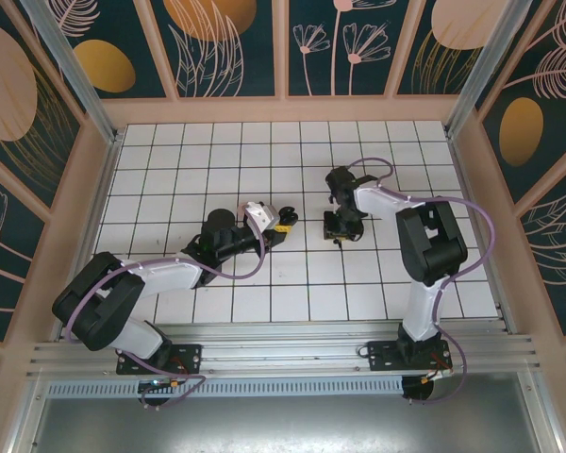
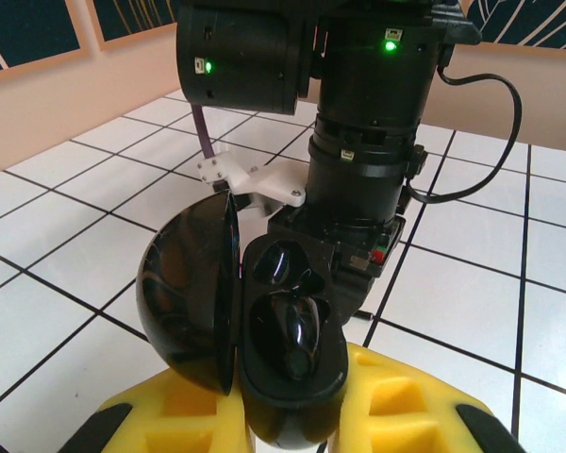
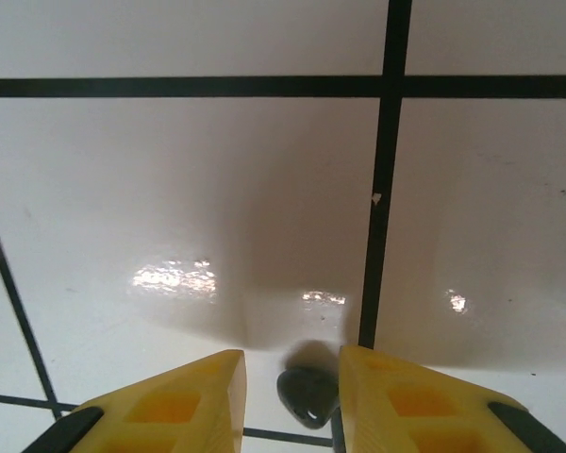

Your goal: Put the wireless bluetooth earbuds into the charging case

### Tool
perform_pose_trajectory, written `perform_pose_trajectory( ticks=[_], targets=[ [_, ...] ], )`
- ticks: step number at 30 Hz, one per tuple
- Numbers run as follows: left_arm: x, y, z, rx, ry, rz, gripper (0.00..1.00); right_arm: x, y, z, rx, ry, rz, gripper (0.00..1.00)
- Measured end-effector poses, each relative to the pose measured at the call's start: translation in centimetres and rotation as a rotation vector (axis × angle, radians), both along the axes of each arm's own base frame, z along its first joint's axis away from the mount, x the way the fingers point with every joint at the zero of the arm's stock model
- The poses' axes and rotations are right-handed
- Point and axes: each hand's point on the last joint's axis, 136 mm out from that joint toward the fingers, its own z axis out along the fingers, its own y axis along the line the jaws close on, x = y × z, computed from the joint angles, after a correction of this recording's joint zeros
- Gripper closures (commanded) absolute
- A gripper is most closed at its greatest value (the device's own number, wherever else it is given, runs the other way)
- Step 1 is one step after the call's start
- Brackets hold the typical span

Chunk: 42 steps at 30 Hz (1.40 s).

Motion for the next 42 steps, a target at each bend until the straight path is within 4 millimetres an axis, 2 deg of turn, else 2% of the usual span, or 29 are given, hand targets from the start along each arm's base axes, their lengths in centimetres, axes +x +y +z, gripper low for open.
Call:
perform_pose_trajectory(
  ticks=[7,18,27,31,38,42],
  targets=[
    [0.0,0.0,-0.1,0.004,0.004,0.000,0.91,-0.4,-0.3,-0.4,-0.040,0.012,0.009,0.69],
    [0.0,0.0,-0.1,0.004,0.005,0.000,0.91,-0.4,-0.5,-0.5,-0.058,0.002,0.026,0.80],
    [0.0,0.0,-0.3,0.008,0.011,0.000,0.92,-0.3,-0.7,0.2,-0.047,-0.056,0.016,0.83],
    [0.1,-0.1,-0.4,0.009,0.014,0.000,0.92,0.0,-0.5,2.0,0.001,-0.144,-0.007,0.83],
    [0.3,-0.7,-1.8,0.007,0.047,-0.007,0.92,1.4,1.1,8.7,0.186,-0.399,-0.022,0.84],
    [0.5,-1.7,-2.4,-0.006,0.066,-0.017,0.92,1.5,2.4,11.8,0.288,-0.516,0.004,0.84]
  ],
)
